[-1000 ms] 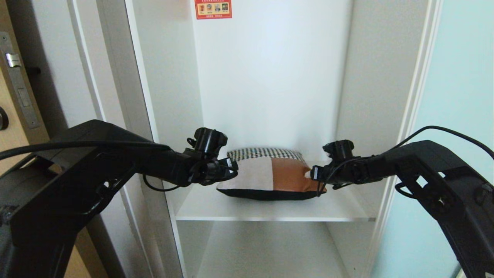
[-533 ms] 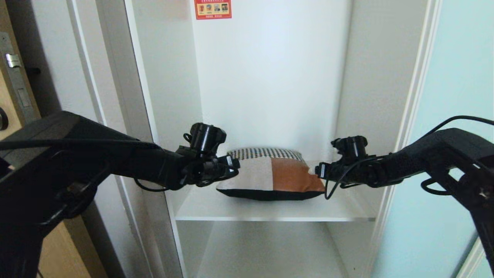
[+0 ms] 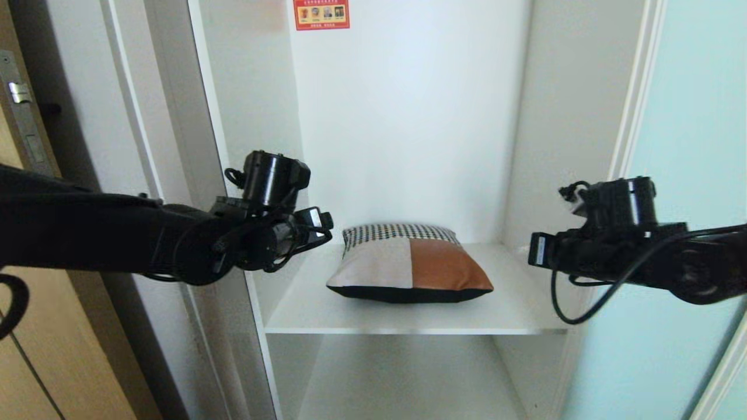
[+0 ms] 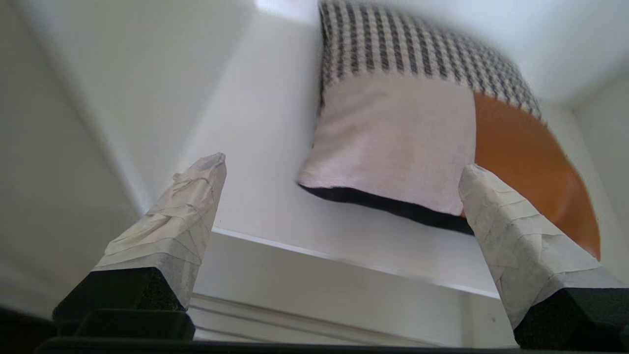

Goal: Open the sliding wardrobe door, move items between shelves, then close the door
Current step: Place the pillow on the higher shelf

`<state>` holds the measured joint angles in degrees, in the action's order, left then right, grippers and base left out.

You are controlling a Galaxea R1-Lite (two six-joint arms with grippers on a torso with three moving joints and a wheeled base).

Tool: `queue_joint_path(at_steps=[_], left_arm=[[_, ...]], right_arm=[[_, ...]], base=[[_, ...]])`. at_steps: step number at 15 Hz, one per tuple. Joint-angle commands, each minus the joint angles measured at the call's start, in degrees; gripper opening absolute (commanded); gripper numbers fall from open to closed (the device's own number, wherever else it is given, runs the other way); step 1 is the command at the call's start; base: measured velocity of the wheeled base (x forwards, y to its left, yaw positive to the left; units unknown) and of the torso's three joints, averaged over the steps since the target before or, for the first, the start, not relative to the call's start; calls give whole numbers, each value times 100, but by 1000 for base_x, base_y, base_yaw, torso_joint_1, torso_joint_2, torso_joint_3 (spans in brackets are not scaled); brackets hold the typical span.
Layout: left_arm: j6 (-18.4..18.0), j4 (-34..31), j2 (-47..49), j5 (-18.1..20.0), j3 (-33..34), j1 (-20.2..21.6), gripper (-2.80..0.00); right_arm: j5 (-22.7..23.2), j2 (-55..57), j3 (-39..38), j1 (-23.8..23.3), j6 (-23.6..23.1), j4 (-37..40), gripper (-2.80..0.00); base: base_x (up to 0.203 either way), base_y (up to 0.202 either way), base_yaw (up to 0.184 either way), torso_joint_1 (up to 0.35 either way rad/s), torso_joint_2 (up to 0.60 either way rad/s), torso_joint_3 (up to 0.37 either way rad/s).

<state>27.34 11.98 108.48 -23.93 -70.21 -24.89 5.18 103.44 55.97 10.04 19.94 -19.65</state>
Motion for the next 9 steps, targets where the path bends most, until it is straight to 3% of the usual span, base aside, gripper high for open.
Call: queue_joint_path(at_steps=[1, 3, 7, 9], left_arm=[[-100, -24, -1108, -78, 439, 1, 0], [-386, -50, -1805, -235, 936, 12, 0], [-603, -22, -2774, -1267, 2331, 87, 0], [-598, -30, -3354, -1593, 2874, 132, 0]], right_arm=[[-26, -1760, -807, 142, -162, 123, -280], [-61, -2819, -1420, 300, -322, 416, -280], [-264, -4741, -2295, 477, -459, 1124, -280], [-323, -5609, -2577, 499, -484, 1537, -280]], base=[[0, 0, 0, 0, 0, 0], [0, 0, 0, 0, 0, 0], [0, 0, 0, 0, 0, 0], [0, 0, 0, 0, 0, 0]])
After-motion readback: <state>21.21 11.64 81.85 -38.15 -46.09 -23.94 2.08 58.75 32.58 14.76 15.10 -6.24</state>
